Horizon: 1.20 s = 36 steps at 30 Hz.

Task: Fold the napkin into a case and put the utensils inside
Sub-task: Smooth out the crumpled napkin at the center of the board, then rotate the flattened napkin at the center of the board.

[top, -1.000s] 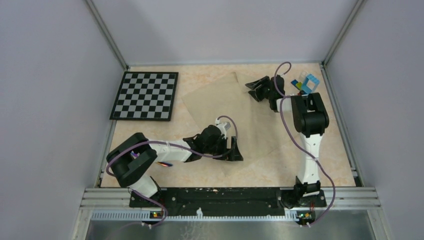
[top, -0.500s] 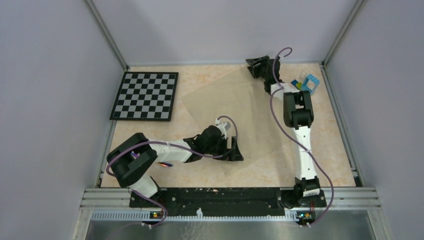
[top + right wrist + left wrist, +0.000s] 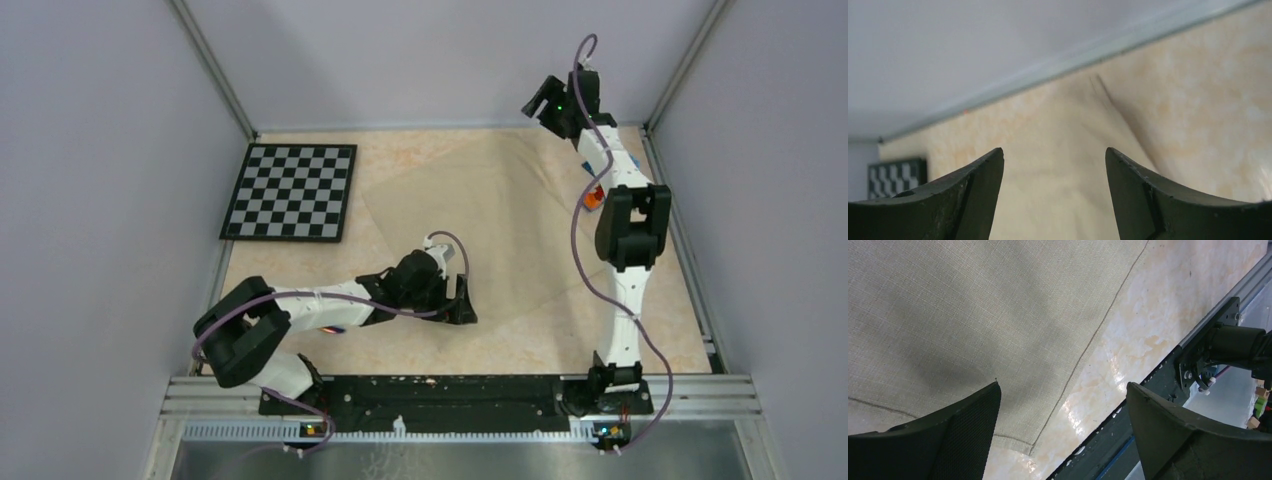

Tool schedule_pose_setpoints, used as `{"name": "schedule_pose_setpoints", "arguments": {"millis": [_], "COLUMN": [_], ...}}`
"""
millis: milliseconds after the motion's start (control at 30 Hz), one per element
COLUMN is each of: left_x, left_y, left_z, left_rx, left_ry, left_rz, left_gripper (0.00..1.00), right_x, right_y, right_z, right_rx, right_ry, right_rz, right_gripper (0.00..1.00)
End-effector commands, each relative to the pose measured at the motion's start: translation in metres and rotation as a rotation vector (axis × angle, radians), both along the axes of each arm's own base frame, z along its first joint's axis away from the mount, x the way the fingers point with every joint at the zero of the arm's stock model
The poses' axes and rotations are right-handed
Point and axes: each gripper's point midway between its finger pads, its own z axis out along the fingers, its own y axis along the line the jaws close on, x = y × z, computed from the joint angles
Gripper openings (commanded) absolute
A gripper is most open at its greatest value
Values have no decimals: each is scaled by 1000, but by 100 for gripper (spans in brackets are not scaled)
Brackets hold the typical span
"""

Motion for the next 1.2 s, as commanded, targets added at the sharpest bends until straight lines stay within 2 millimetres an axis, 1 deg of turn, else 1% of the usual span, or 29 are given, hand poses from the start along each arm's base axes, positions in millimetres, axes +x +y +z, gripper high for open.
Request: {"name": "schedule_pose_setpoints", "arguments": {"millis": [0,33,100,167,200,233,267,333,367,400,467,533,600,733,800,833,867,900,967,1067,1167], "left_x": [5,5,1,-7,-9,-13,-17,-24,-26,-26,-27,-28,-30,-40,-48,-53,-56,-59,-65,-65,-60], "left_y": [-6,-9,-17,-31,-41,-49,-56,-63,-64,-62,-51,-37,-20,25,48,56,70,81,97,116,126], "left_z": [30,32,36,44,50,51,48,39,31,22,4,-9,-18,-47,-58,-60,-65,-67,-67,-62,-52], "left_rx": [-66,-83,-129,-182,-193,-184,-159,-120,-99,-77,-22,17,53,190,228,228,256,267,272,276,256], "left_ry": [-68,-70,-74,-97,-115,-127,-133,-126,-106,-88,-60,-56,-55,-26,-3,6,10,12,18,-2,-40], "left_rz": [-16,-21,-55,-126,-156,-183,-198,-205,-196,-180,-138,-103,-73,-8,26,37,62,79,113,175,226], "left_gripper": [99,99,99,99,99,99,99,99,99,99,98,98,99,99,99,99,99,99,99,99,99], "right_x": [-116,-138,-182,-217,-232,-246,-259,-283,-293,-301,-312,-321,-328,-342,-347,-349,-350,-352,-356,-361,-364], "right_y": [35,38,39,33,29,26,22,15,13,13,9,-4,-17,-37,-41,-44,-53,-56,-59,-62,-69], "right_z": [7,5,-14,-31,-39,-45,-52,-55,-55,-51,-42,-34,-27,-25,-30,-35,-41,-46,-59,-81,-93], "right_rx": [-243,-229,-190,-181,-197,-210,-222,-244,-250,-253,-265,-277,-248,-151,-157,-167,-174,-175,-174,-174,-202], "right_ry": [127,130,168,213,237,256,276,284,285,271,238,225,213,197,206,220,241,259,306,375,423], "right_rz": [215,231,249,244,242,246,247,254,261,275,276,244,214,164,147,133,103,92,78,68,42], "right_gripper": [73,72,70,64,63,63,63,64,64,65,68,70,71,72,73,74,74,74,74,73,71]}}
